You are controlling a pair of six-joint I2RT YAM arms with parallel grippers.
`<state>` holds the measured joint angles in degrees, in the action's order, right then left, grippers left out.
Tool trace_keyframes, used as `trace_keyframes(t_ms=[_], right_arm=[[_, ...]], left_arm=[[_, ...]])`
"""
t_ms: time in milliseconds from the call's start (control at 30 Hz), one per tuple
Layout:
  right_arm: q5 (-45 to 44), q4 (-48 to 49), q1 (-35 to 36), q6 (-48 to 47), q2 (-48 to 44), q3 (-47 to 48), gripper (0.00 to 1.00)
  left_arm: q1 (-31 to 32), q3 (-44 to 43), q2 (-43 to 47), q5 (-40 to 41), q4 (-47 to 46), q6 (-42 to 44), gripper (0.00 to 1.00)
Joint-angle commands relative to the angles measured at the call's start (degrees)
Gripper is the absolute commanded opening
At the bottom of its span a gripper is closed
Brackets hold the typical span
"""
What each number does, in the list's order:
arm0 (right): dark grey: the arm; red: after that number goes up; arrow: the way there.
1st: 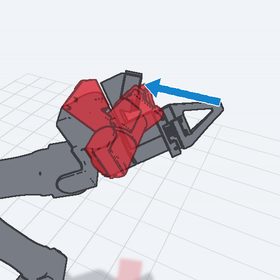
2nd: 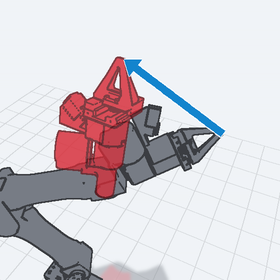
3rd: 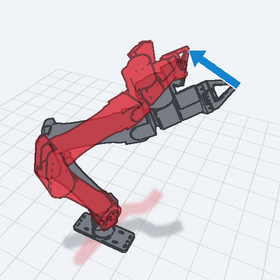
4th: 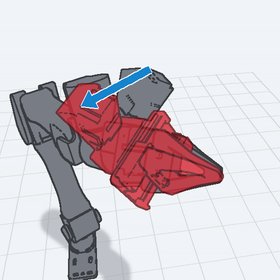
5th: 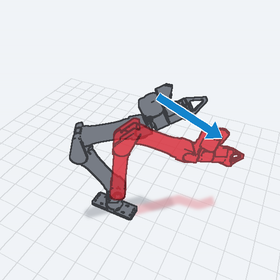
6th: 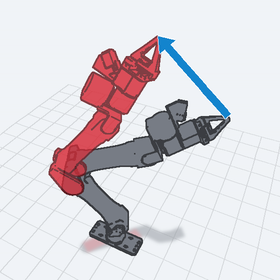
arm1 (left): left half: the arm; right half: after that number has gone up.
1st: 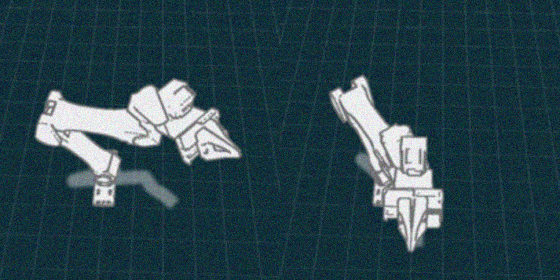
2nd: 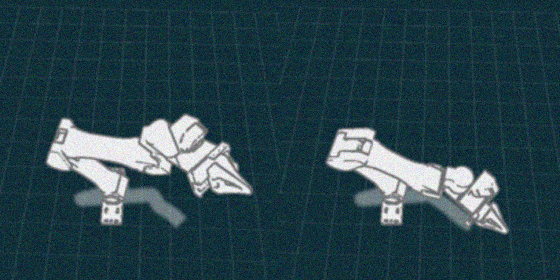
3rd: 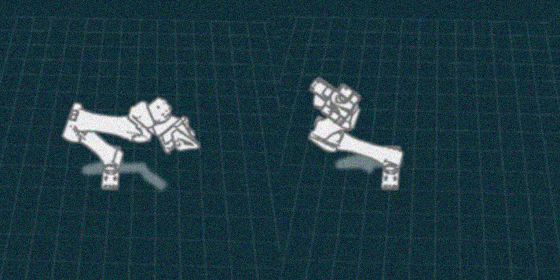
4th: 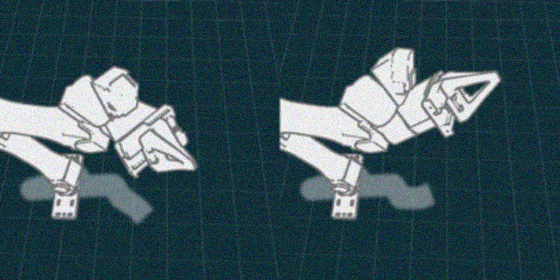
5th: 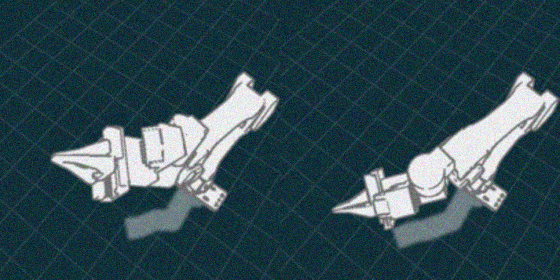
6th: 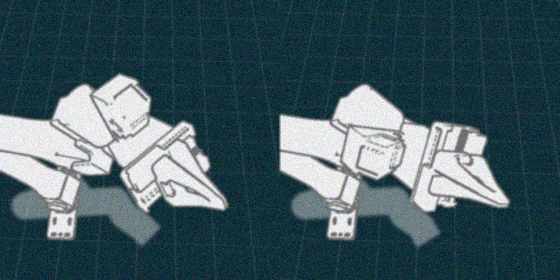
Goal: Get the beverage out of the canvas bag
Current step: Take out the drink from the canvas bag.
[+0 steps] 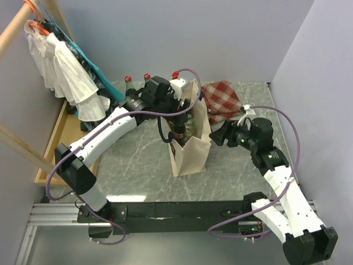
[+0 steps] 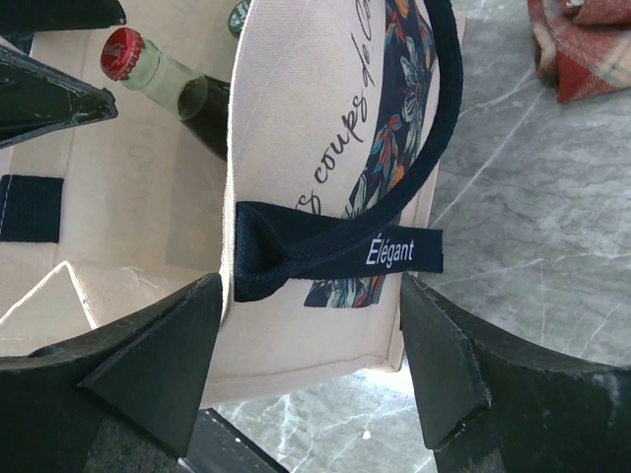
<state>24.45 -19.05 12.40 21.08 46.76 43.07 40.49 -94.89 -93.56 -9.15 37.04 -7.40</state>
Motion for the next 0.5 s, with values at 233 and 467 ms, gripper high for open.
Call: trace_keyframes(t_ms=[233, 467], right_arm=[[-1.0, 1.0, 0.2, -1.3, 0.4, 0.1, 0.78], [-1.1, 1.0, 0.3, -1.3, 0.3, 0.0, 0.78]], left_arm=[[0.5, -1.0, -1.2, 0.7, -2.2, -1.4, 0.83], [0.5, -0.8, -1.7, 1.2, -2.2, -1.8, 0.77]])
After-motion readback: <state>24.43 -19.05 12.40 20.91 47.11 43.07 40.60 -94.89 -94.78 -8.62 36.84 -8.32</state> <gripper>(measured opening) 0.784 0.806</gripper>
